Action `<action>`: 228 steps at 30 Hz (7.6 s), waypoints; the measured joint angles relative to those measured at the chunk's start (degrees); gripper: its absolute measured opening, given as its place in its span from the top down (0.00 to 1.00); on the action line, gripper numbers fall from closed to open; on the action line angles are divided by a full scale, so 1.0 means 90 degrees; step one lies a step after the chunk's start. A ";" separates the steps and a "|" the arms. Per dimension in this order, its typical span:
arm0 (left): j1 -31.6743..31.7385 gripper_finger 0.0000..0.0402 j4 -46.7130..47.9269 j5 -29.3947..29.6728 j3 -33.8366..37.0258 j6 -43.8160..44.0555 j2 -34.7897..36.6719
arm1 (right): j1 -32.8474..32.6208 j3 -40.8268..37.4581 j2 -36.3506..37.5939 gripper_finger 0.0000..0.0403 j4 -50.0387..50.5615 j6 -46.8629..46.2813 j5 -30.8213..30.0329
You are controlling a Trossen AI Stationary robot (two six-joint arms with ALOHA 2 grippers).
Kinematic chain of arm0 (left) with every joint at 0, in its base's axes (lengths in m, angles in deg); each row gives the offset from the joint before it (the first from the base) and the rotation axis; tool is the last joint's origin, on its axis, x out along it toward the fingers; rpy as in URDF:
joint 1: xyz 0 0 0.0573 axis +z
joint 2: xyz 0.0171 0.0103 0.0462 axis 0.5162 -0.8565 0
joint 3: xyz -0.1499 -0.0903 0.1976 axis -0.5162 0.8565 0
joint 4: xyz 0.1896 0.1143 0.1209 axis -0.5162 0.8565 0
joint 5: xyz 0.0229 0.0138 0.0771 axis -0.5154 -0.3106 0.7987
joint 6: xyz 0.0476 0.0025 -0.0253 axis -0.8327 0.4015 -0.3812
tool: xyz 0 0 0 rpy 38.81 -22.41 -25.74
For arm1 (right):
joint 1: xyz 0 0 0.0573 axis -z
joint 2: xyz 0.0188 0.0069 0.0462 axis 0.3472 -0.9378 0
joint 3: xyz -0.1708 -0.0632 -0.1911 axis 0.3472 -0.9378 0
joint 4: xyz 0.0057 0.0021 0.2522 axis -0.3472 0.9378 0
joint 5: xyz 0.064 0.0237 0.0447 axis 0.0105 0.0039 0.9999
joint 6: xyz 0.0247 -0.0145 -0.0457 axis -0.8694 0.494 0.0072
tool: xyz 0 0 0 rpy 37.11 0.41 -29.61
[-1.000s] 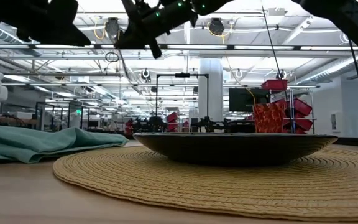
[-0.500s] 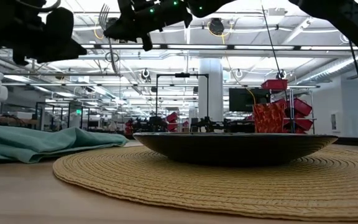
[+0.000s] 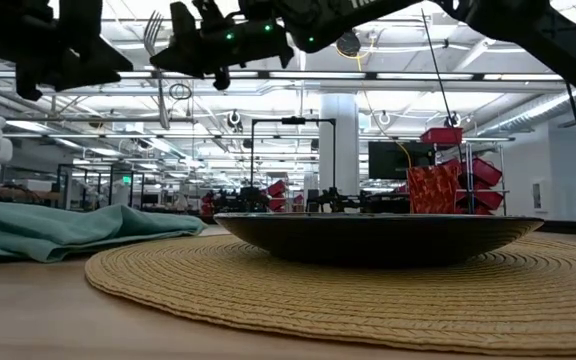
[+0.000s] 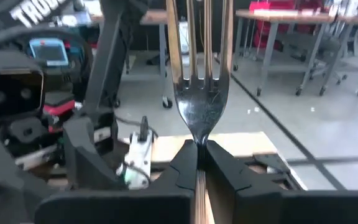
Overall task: Set table place
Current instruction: Put the silver fork on the blue napkin
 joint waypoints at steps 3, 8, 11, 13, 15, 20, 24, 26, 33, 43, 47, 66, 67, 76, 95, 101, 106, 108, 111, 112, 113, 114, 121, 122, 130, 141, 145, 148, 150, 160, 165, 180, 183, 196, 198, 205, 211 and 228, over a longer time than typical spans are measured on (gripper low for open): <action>-0.0052 0.66 -0.0002 -0.0002 0.0000 -0.0002 0.0039 | 0.0001 0.0000 -0.0010 1.00 -0.0217 -0.0093 0.0008; -0.0036 0.66 -0.0003 -0.0002 0.0000 -0.0037 0.0060 | -0.0031 0.0000 -0.0008 1.00 -0.0206 -0.0090 0.0116; 0.0065 0.66 -0.0035 -0.0002 0.0000 -0.0145 0.0056 | -0.0139 0.0002 -0.0008 1.00 -0.0310 -0.0070 0.0152; 0.0126 0.66 -0.0055 -0.0002 0.0000 -0.0191 0.0057 | -0.0229 0.0002 -0.0008 1.00 -0.0293 -0.0028 0.0182; 0.0175 0.66 -0.0054 -0.0002 0.0000 -0.0191 0.0056 | -0.0310 0.0002 -0.0008 1.00 -0.0296 0.0006 0.0191; 0.0256 0.66 -0.0219 -0.0002 0.0000 -0.0307 0.0056 | -0.0419 0.0002 -0.0039 1.00 -0.0488 -0.0006 0.0160; 0.0282 0.66 -0.0411 -0.0004 -0.0048 -0.0623 0.0056 | -0.0467 0.0005 -0.0131 1.00 -0.0536 -0.0045 0.0148; 0.0280 0.66 -0.0455 -0.0002 -0.0119 -0.0770 0.0056 | -0.0479 0.0005 -0.0195 1.00 -0.0528 -0.0104 0.0164; 0.0376 0.66 -0.0533 -0.0039 -0.0299 -0.1427 0.0051 | -0.0547 0.0005 -0.0346 1.00 -0.0620 -0.0201 0.0099; 0.0396 0.66 -0.0528 -0.0037 -0.0301 -0.1542 0.0011 | -0.0595 0.0005 -0.0346 1.00 -0.0618 -0.0146 0.0194; 0.0389 0.66 -0.0449 -0.0022 -0.0301 -0.1547 -0.0053 | -0.0628 0.0005 -0.0346 1.00 -0.0590 -0.0088 0.0184; 0.0389 0.77 -0.0505 -0.0503 -0.0304 -0.1501 -0.0100 | -0.0620 0.0005 -0.0346 1.00 -0.0486 -0.0044 0.0191; 0.0389 0.77 -0.0506 -0.0505 -0.0304 -0.1496 -0.0100 | -0.0619 0.0005 -0.0346 1.00 -0.0486 -0.0044 0.0189; 0.0275 0.78 -0.0508 -0.0693 -0.0304 -0.1486 -0.0100 | -0.0580 0.0005 -0.0346 1.00 -0.0350 -0.0104 0.0186; 0.0379 1.00 -0.0454 -0.0580 -0.0304 -0.2069 -0.0102 | -0.0572 0.0007 -0.0326 0.99 -0.0186 -0.0240 0.0405; 0.0262 1.00 -0.0455 -0.0799 -0.0304 -0.2215 -0.0102 | -0.0566 0.0007 -0.0326 0.92 -0.0051 -0.0462 0.0845; 0.0100 1.00 -0.0454 -0.0895 -0.0304 -0.2215 -0.0102 | -0.0573 0.0005 -0.0331 0.85 -0.0049 -0.0589 0.0957; 0.0020 1.00 -0.0449 -0.0961 -0.0304 -0.2215 -0.0102 | -0.0583 0.0005 -0.0336 0.84 -0.0020 -0.0593 0.1018; -0.0076 1.00 -0.0446 -0.0979 -0.0304 -0.2215 -0.0102 | -0.0586 0.0005 -0.0338 0.82 0.0100 -0.0591 0.1103; -0.0105 1.00 -0.0447 -0.0979 -0.0304 -0.2215 -0.0102 | -0.0586 0.0005 -0.0338 0.82 0.0171 -0.0591 0.1105; -0.0142 1.00 -0.0442 -0.0993 -0.0304 -0.2215 -0.0100 | -0.0586 0.0005 -0.0338 0.82 0.0253 -0.0594 0.1107; -0.0186 1.00 -0.0429 -0.1089 -0.0304 -0.2217 -0.0082 | -0.0586 0.0005 -0.0335 0.82 0.0335 -0.0588 0.1112; -0.0498 1.00 -0.0341 -0.1592 -0.0304 -0.2228 0.0056 | -0.0588 -0.0002 -0.0129 0.81 0.0929 -0.0440 0.1408; -0.0552 1.00 -0.0256 -0.1607 -0.0304 -0.2170 0.0121 | -0.0588 -0.0002 -0.0059 0.81 0.1150 -0.0340 0.1385; -0.0964 1.00 0.0696 -0.2228 -0.0304 -0.1509 0.0903 | -0.0532 -0.0002 0.0622 0.81 0.2719 0.0378 0.1063; -0.1480 1.00 0.0309 -0.4893 -0.0304 -0.1487 0.1729 | -0.0249 0.0000 0.2109 0.81 0.5040 0.1364 -0.0384; -0.1642 1.00 0.0121 -0.4945 -0.0304 -0.1479 0.1952 | -0.0165 0.0000 0.2573 0.81 0.5554 0.1356 -0.0637; -0.1668 1.00 -0.0265 -0.5001 -0.0257 -0.1479 0.2013 | -0.0183 0.0002 0.2854 0.81 0.5838 0.1434 -0.1013; -0.1666 1.00 -0.0734 -0.5245 -0.0120 -0.1496 0.2046 | -0.0214 0.0002 0.2985 0.81 0.6038 0.1455 -0.1168; -0.1340 1.00 -0.3095 -0.6245 0.0831 -0.1475 0.2082 | -0.0484 0.0002 0.3324 0.81 0.6829 0.1568 -0.1525; -0.0752 1.00 -0.4002 -0.7019 0.1321 -0.1472 0.2093 | -0.0712 0.0002 0.3324 0.81 0.7239 0.1578 -0.1698; 0.2008 1.00 -0.4415 -1.0235 0.1534 -0.2387 0.2083 | -0.1320 0.0002 0.3322 0.81 0.8075 0.1556 -0.2386; 0.2458 1.00 -0.4643 -1.0800 0.1990 -0.2316 0.2077 | -0.1419 0.0002 0.3322 0.81 0.8204 0.1551 -0.2507; 0.3067 1.00 -0.6479 -1.1954 0.2725 -0.1980 0.1961 | -0.1436 0.0002 0.3373 0.81 0.8366 0.1601 -0.2524; 0.3067 1.00 -0.6482 -1.2096 0.2725 -0.1971 0.1897 | -0.1409 0.0002 0.3370 0.81 0.8366 0.1619 -0.2521; 0.3063 1.00 -0.6805 -1.2342 0.2727 -0.1664 0.1247 | -0.1409 0.0002 0.3370 0.81 0.8360 0.1668 -0.2516; 0.3063 1.00 -0.7566 -1.2423 0.2727 -0.1436 0.0612 | -0.1421 0.0002 0.3370 0.81 0.8510 0.1665 -0.2507; 0.3348 1.00 -0.8324 -1.2684 0.2725 -0.1025 -0.0607 | -0.1766 0.0000 0.3539 0.81 0.8798 0.1600 -0.2510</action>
